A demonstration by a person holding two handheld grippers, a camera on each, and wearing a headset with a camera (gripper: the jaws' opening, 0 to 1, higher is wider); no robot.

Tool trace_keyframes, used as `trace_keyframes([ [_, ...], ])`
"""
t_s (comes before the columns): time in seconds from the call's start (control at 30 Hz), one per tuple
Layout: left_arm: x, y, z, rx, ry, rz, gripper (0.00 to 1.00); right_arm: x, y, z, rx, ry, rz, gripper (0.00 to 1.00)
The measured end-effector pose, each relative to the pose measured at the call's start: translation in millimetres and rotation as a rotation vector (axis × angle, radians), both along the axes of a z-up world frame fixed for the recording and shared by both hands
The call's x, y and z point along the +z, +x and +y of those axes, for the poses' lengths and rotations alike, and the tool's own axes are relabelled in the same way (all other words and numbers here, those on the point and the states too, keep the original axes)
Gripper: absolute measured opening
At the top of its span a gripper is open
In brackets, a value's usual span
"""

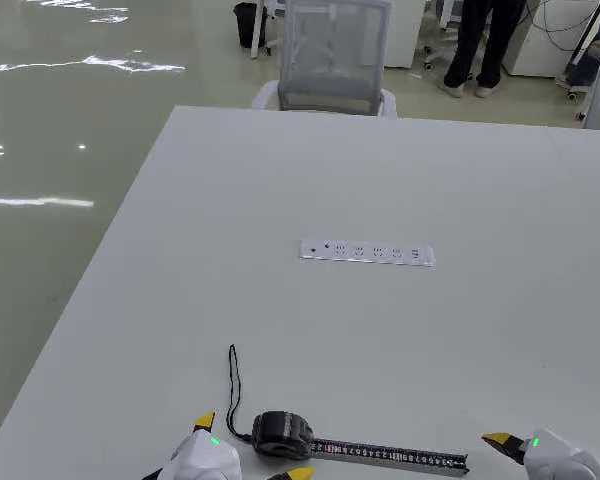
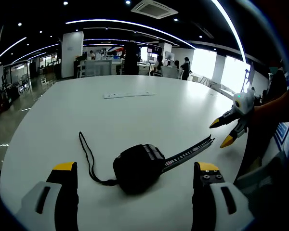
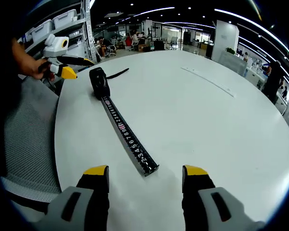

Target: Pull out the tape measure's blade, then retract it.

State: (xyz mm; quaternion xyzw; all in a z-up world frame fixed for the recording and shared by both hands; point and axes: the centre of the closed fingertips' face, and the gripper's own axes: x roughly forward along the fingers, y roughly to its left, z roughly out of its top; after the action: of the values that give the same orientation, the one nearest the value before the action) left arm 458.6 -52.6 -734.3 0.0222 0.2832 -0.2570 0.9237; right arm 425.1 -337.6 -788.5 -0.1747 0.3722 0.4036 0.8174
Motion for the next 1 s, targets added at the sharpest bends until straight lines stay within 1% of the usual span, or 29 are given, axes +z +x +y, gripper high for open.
trace_keyframes([
  [0.23, -2.6, 5.2, -8.8, 0.006, -0.003, 0.001, 0.99, -7.3, 1.5, 2.0, 0.091, -0.041, 0.027, 0.54],
  [0.4, -5.2, 5.3, -10.4, 0.008, 0.005, 0.01, 0.99, -10.6, 3.3, 2.8, 0.158, -0.071, 0.045, 0.49],
  [0.57, -8.8, 7.4, -12.8, 0.01, 0.016, 0.008, 0.99, -12.1, 6.4, 1.7, 0.193, -0.093, 0.055, 0.41],
  [0.63, -8.8, 8.3, -14.3, 0.011, 0.018, 0.008, 0.99, -13.3, 6.9, 1.4, 0.2, -0.098, 0.059, 0.41],
  [0.7, -9.1, 9.3, -15.0, 0.02, 0.012, 0.011, 0.99, -16.4, 6.5, 0.1, 0.221, -0.119, 0.061, 0.4],
  [0.77, -9.9, 10.4, -16.1, 0.026, 0.009, 0.013, 0.99, -17.8, 4.1, 1.9, 0.24, -0.118, 0.073, 0.36],
  [0.9, -10.8, 10.4, -17.3, 0.028, 0.014, 0.017, 0.99, -20.3, 3.2, 4.4, 0.269, -0.138, 0.077, 0.32],
  [1.0, -12.5, 11.7, -17.2, 0.031, 0.016, 0.021, 0.99, -19.1, 2.2, 8.6, 0.284, -0.14, 0.079, 0.3],
])
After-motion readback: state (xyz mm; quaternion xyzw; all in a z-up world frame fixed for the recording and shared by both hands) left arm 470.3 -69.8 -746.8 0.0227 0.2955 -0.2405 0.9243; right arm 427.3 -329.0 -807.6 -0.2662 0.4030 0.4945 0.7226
